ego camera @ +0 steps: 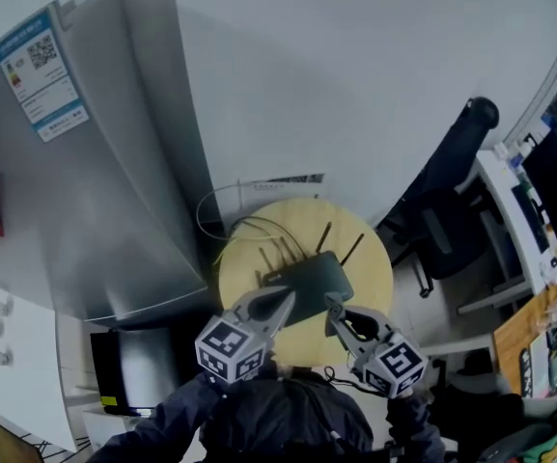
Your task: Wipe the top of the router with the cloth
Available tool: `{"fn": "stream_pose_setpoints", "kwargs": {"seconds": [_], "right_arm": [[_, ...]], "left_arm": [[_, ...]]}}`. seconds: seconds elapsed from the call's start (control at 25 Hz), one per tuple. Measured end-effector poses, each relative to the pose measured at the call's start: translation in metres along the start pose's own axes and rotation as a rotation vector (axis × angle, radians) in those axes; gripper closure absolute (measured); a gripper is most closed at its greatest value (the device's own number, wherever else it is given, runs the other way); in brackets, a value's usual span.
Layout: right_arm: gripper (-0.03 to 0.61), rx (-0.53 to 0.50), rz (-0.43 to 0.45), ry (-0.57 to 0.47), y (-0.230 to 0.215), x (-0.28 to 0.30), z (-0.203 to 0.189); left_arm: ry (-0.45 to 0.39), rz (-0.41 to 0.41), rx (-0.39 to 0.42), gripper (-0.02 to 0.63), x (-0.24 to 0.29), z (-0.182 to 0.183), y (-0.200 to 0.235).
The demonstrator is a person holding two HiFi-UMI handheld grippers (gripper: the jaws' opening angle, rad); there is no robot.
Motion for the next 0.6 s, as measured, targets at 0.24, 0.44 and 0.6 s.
{"fn": "stream_pose_setpoints", "kwargs": {"seconds": [0.24, 0.44, 0.6], "right_arm": [[0.506, -0.039, -0.028, -0.034, -0.001, -0.010, 0.021], [0.508, -0.049, -0.015, -0.057, -0.005, -0.005, 0.026], [0.508, -0.064, -0.012, -0.060, -0.006, -0.002, 0.033]], "left_arm": [[0.016, -0.037, 0.011, 0.612, 0.008, 0.001, -0.011], [0.020, -0.033, 0.009, 0.612, 0.010, 0.000, -0.013], [0.022, -0.019, 0.011, 0.612, 0.011, 0.001, -0.009]]}}
Point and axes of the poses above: the fingertips, and each gripper's own axes: x forward along the fingers, y to its left, z out of its top, the point moved 3 cm from there along -x, backward along the fingers
